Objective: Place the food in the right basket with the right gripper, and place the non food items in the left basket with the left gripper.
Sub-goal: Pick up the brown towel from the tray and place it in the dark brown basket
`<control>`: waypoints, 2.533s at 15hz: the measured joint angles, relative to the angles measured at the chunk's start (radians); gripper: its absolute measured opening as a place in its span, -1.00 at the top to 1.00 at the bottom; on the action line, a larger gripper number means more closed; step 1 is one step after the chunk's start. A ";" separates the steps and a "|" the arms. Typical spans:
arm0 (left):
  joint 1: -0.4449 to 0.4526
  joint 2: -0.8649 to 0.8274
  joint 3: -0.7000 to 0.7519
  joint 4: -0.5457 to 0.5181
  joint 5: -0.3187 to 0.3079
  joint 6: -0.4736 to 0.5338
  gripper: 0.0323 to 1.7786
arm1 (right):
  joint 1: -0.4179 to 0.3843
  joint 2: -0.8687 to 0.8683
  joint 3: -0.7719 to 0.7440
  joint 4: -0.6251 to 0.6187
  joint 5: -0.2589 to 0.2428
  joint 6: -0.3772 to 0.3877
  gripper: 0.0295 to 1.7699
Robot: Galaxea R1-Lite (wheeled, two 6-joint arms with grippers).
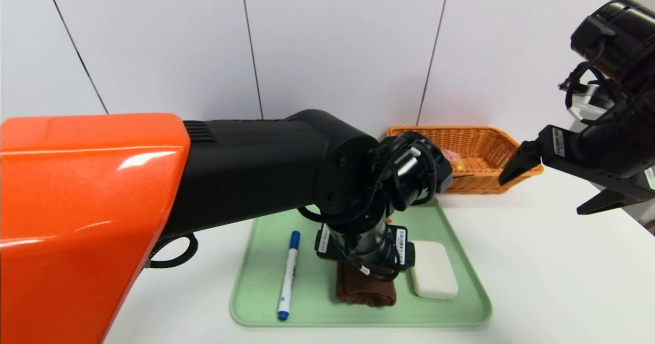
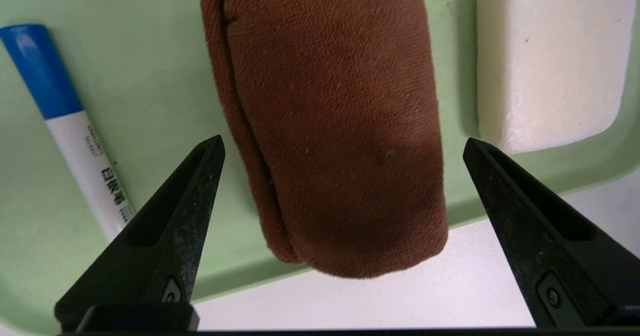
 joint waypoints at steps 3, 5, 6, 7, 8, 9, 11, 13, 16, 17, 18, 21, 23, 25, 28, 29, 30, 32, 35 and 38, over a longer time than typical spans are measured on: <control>0.000 0.013 0.000 -0.024 -0.003 0.000 -0.90 | 0.000 0.004 0.000 0.000 0.002 0.000 -0.92; 0.000 0.026 0.000 -0.027 -0.003 -0.001 -0.90 | 0.000 0.005 0.000 0.000 0.001 -0.001 -0.92; 0.000 0.031 0.000 -0.026 -0.002 -0.001 -0.90 | 0.000 0.005 0.000 0.000 0.000 -0.002 -0.92; 0.000 0.037 0.001 -0.024 -0.002 -0.001 -0.90 | 0.000 0.004 -0.001 0.000 0.000 -0.002 -0.92; 0.000 0.042 0.001 -0.021 -0.002 0.000 -0.90 | 0.000 0.004 -0.001 0.000 0.002 -0.002 -0.92; 0.000 0.045 0.001 -0.020 -0.001 0.000 -0.90 | 0.000 0.004 -0.001 0.000 0.002 -0.002 -0.92; 0.001 0.051 0.002 -0.018 0.000 0.000 -0.90 | 0.000 0.003 0.000 0.000 0.008 -0.003 -0.92; 0.001 0.057 0.002 -0.018 -0.001 0.000 -0.90 | 0.000 0.003 0.000 0.000 0.009 -0.003 -0.92; 0.001 0.063 0.002 -0.017 0.000 0.001 -0.90 | 0.000 -0.001 0.001 0.001 0.009 -0.003 -0.92; 0.001 0.065 0.002 -0.016 0.000 0.001 -0.90 | 0.000 -0.003 0.004 0.000 0.009 -0.003 -0.92; 0.002 0.067 0.002 -0.016 0.000 0.001 -0.90 | 0.000 -0.004 0.006 0.001 0.009 -0.002 -0.92; 0.005 0.072 0.008 -0.015 0.000 0.000 -0.42 | 0.001 -0.009 0.007 0.002 0.008 -0.003 -0.92; 0.006 0.072 0.008 -0.014 0.000 0.000 -0.13 | 0.003 -0.011 0.008 0.002 0.008 -0.002 -0.92; 0.006 0.069 0.008 -0.015 0.000 0.000 0.09 | 0.004 -0.012 0.013 0.001 0.008 -0.002 -0.92; 0.005 0.043 0.008 -0.007 -0.003 0.003 0.48 | 0.006 -0.013 0.015 0.000 0.009 -0.002 -0.92; 0.005 0.028 0.008 0.007 -0.007 0.011 0.48 | 0.008 -0.014 0.015 0.001 0.008 -0.002 -0.92; 0.005 0.010 0.008 0.022 -0.011 0.023 0.48 | 0.009 -0.015 0.014 0.001 0.008 -0.002 -0.92; 0.003 -0.027 0.008 0.029 -0.013 0.028 0.48 | 0.011 -0.018 0.014 0.000 0.008 -0.002 -0.92; 0.003 -0.104 0.008 0.035 -0.013 0.034 0.48 | 0.012 -0.027 0.014 0.001 0.008 0.001 -0.92; 0.046 -0.205 0.007 0.030 -0.012 0.102 0.48 | 0.015 -0.037 0.016 0.000 0.008 0.004 -0.92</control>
